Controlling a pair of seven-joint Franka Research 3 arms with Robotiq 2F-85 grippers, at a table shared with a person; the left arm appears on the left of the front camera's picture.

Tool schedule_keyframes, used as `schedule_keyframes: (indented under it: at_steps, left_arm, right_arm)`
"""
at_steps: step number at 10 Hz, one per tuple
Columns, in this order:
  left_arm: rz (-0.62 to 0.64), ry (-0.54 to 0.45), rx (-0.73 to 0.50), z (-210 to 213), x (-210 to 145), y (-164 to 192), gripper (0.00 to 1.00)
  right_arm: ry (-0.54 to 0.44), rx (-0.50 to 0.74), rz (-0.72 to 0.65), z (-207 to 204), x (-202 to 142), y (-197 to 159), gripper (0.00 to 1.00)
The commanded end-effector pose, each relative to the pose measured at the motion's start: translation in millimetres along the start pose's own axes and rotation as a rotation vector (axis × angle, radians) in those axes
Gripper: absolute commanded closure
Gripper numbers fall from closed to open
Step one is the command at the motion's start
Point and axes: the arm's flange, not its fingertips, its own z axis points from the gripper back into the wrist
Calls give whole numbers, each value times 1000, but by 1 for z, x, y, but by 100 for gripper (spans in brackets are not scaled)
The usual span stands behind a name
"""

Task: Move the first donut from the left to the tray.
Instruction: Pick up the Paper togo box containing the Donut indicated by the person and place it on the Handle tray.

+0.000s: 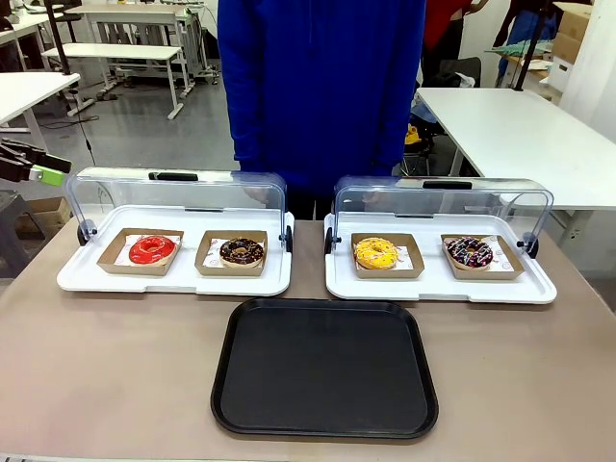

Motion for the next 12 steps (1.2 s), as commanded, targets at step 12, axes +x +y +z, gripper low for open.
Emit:
schedule_keyframes:
  at_steps: [12]
  left_arm:
    - [0,0,0,0,0,0,0]
  right_arm:
    - [-31,3,25,-1,3,-4,0]
